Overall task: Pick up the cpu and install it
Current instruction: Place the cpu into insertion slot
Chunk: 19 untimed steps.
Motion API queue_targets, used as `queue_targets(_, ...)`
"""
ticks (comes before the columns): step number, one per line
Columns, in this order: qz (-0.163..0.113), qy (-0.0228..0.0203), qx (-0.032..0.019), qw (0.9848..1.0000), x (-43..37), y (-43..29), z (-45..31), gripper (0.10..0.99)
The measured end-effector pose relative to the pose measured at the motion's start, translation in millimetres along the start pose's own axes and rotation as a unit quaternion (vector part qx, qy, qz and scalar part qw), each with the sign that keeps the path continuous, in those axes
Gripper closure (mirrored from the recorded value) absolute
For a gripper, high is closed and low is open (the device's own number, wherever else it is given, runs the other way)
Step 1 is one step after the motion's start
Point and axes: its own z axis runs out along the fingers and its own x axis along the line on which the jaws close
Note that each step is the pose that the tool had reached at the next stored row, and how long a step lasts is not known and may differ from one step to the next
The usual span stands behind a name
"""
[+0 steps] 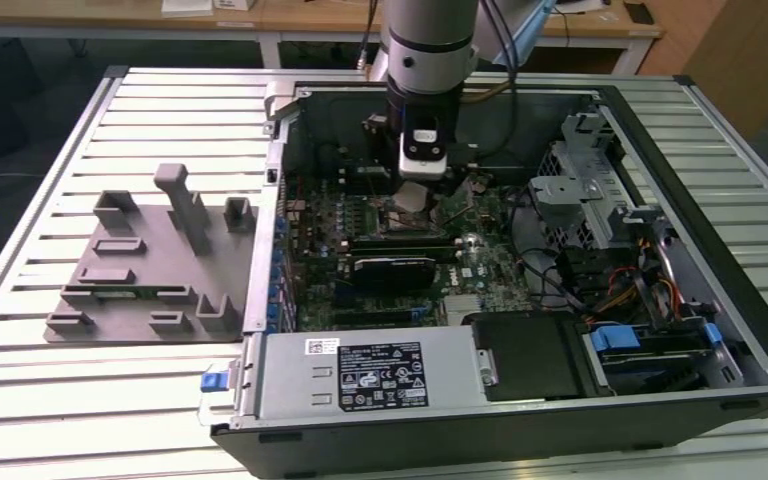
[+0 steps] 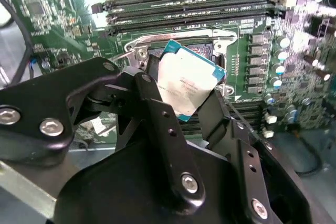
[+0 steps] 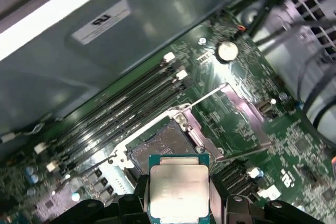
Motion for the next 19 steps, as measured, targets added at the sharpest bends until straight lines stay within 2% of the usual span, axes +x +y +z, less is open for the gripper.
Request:
queue_targets(4, 0.037, -0.0014, 0.0006, 0.9993, 0.0, 0.0, 0.4, 0.545)
queue_targets(9, 0.082, -0.0033, 0.0015, 0.9967, 0.0, 0.0, 0.9, 0.545)
queue_targets(14, 0.127, -0.005, 0.0022, 0.9919, 0.0, -0.1, 1.7, 0.545)
queue_targets(19, 0.172, -0.0067, 0.0029, 0.985, 0.0, -0.1, 2.7, 0.545)
